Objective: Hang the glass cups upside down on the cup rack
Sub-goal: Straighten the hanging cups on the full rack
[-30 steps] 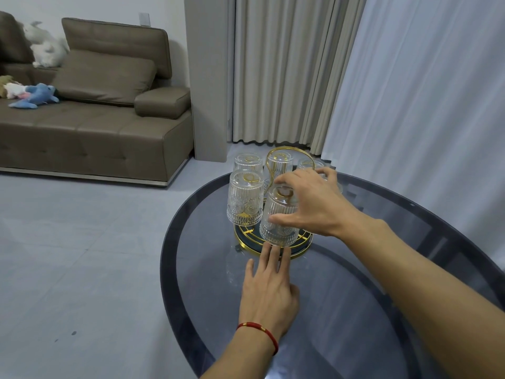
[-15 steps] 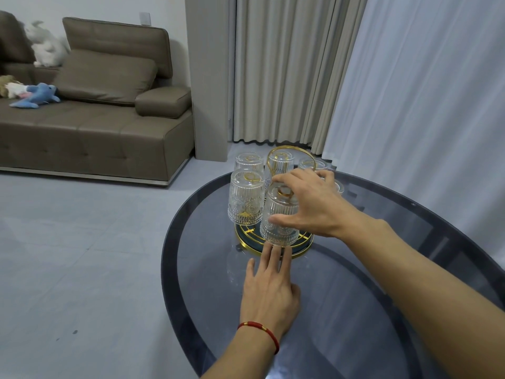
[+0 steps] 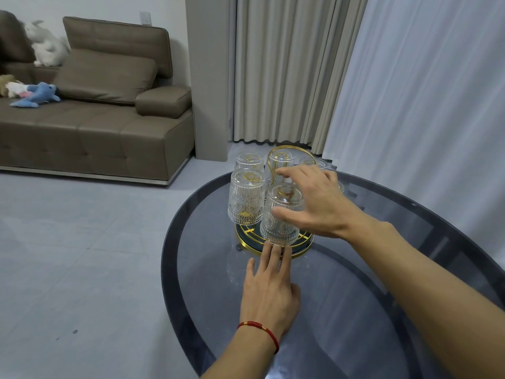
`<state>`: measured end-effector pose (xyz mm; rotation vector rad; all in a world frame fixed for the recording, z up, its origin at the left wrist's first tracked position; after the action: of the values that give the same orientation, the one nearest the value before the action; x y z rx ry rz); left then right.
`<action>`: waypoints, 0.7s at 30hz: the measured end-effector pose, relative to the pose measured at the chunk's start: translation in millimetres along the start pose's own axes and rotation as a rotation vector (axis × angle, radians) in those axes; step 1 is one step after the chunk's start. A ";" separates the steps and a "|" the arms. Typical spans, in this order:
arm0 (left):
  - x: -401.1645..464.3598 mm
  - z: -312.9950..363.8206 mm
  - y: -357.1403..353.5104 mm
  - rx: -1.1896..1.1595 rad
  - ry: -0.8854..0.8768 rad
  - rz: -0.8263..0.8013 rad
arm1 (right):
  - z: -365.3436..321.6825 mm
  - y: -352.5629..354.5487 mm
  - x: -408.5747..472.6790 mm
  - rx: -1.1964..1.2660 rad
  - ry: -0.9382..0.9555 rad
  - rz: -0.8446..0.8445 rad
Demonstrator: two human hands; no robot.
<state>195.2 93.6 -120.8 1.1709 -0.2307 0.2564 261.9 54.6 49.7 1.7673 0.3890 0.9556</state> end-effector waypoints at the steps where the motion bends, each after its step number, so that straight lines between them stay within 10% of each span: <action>1: -0.2 -0.1 0.7 -0.005 0.004 0.006 | 2.8 7.5 -2.7 0.061 -0.007 0.039; 6: -0.2 -0.1 -3.3 0.040 0.006 -0.022 | 58.8 48.4 -28.6 0.294 -0.225 0.357; 21: 1.1 -1.8 -6.1 0.039 0.015 -0.053 | 97.2 7.4 -37.7 0.321 -0.424 0.148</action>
<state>198.3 93.1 -126.5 1.2119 -0.1818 0.2236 310.4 -35.2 26.9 2.2560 0.1433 0.6137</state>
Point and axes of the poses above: each hand's wrist, its own x-axis towards the middle knuckle, its own y-axis out of the back of the hand, z = x × y, the point moved 10 cm from there along x, towards the middle knuckle
